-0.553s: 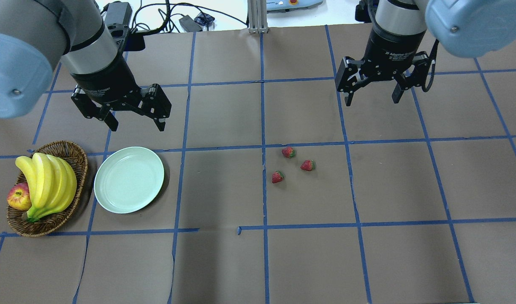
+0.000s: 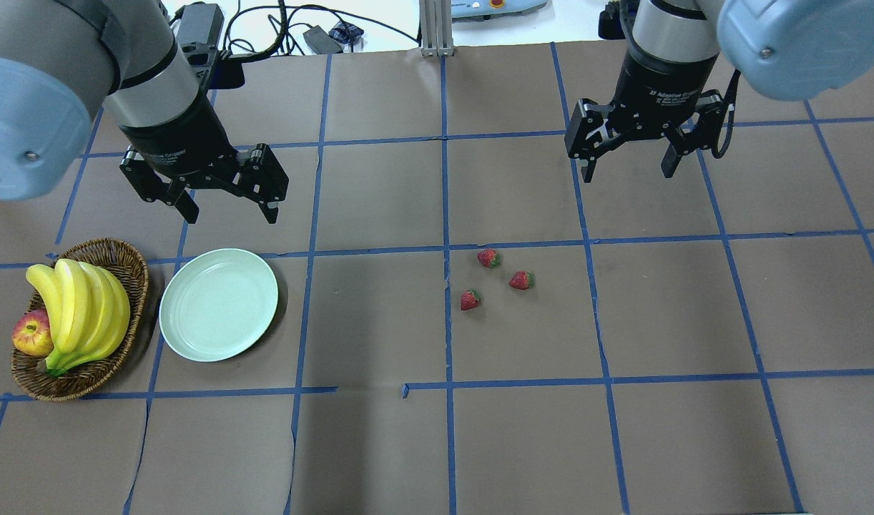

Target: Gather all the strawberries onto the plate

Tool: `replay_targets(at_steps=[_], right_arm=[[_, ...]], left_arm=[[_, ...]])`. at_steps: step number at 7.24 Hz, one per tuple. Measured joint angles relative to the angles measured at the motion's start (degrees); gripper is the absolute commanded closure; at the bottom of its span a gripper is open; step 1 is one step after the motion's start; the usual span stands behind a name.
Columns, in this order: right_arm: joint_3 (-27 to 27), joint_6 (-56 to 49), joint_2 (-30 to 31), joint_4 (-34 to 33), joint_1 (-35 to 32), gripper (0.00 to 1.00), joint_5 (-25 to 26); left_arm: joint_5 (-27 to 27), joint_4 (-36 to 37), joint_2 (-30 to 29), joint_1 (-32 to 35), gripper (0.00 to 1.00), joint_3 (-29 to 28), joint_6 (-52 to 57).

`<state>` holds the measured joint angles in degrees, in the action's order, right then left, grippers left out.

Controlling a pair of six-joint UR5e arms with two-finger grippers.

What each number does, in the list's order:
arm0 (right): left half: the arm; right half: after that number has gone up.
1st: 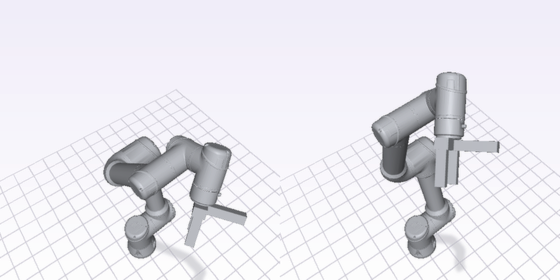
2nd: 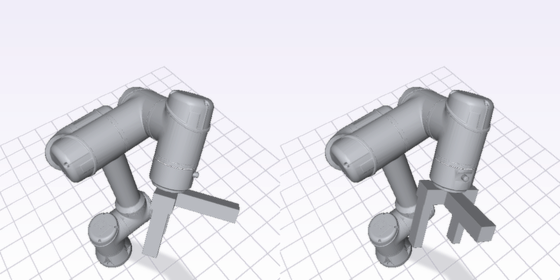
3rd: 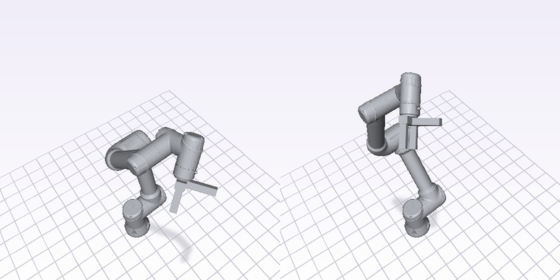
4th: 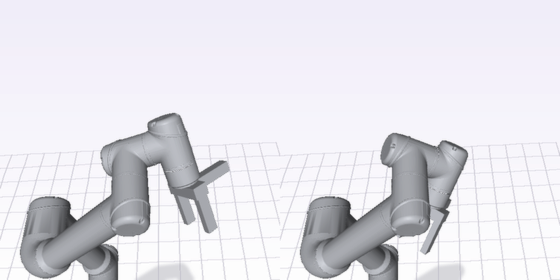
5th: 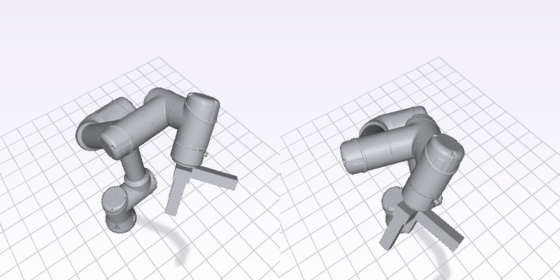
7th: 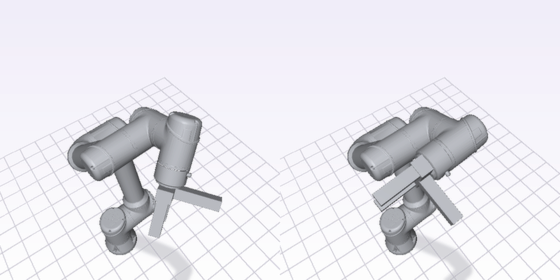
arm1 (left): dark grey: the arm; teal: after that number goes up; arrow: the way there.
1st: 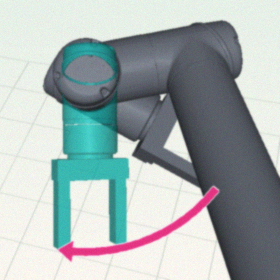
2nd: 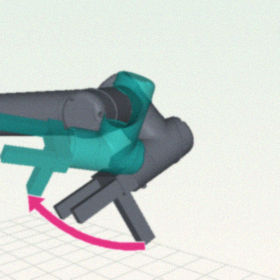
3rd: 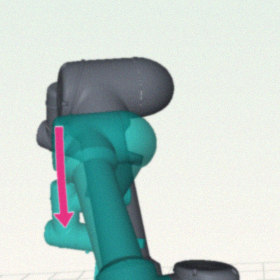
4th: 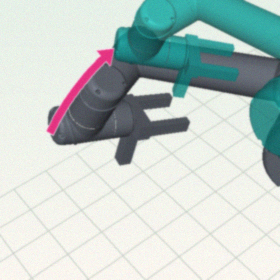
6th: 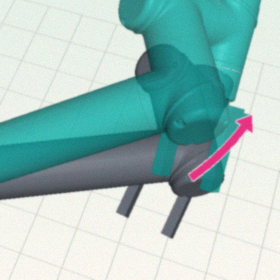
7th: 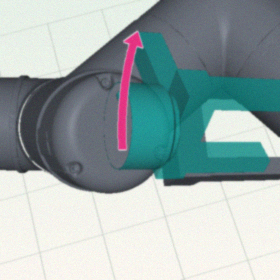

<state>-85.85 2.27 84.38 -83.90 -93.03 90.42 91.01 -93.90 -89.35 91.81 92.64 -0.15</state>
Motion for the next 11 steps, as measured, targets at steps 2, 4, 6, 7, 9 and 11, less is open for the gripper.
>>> replay_targets(at_steps=[2,4,6,7,9,11], right_arm=[[-0.3,0.0,0.0,0.2,-0.1,0.00,0.2],[-0.3,-0.1,0.0,0.1,-0.2,0.00,0.3],[-0.3,-0.2,0.0,0.2,-0.2,0.00,0.2],[-0.2,-0.2,0.0,0.3,-0.2,0.00,0.3],[-0.3,-0.2,-0.1,0.2,-0.2,0.00,0.2],[-0.6,-0.4,-0.4,0.0,-0.4,0.00,0.0]], left_arm=[[-0.1,0.5,-0.4,0.0,0.00,0.0,0.1],[-0.1,0.9,-0.5,-0.1,0.00,0.0,0.0],[-0.1,1.0,-0.5,0.0,0.00,-0.1,-0.1],[-0.1,0.9,-0.5,0.0,0.00,0.0,-0.1],[-0.1,0.9,-0.6,0.1,0.00,0.2,-0.2],[-0.3,0.9,-0.8,0.1,0.00,0.3,-0.3]])
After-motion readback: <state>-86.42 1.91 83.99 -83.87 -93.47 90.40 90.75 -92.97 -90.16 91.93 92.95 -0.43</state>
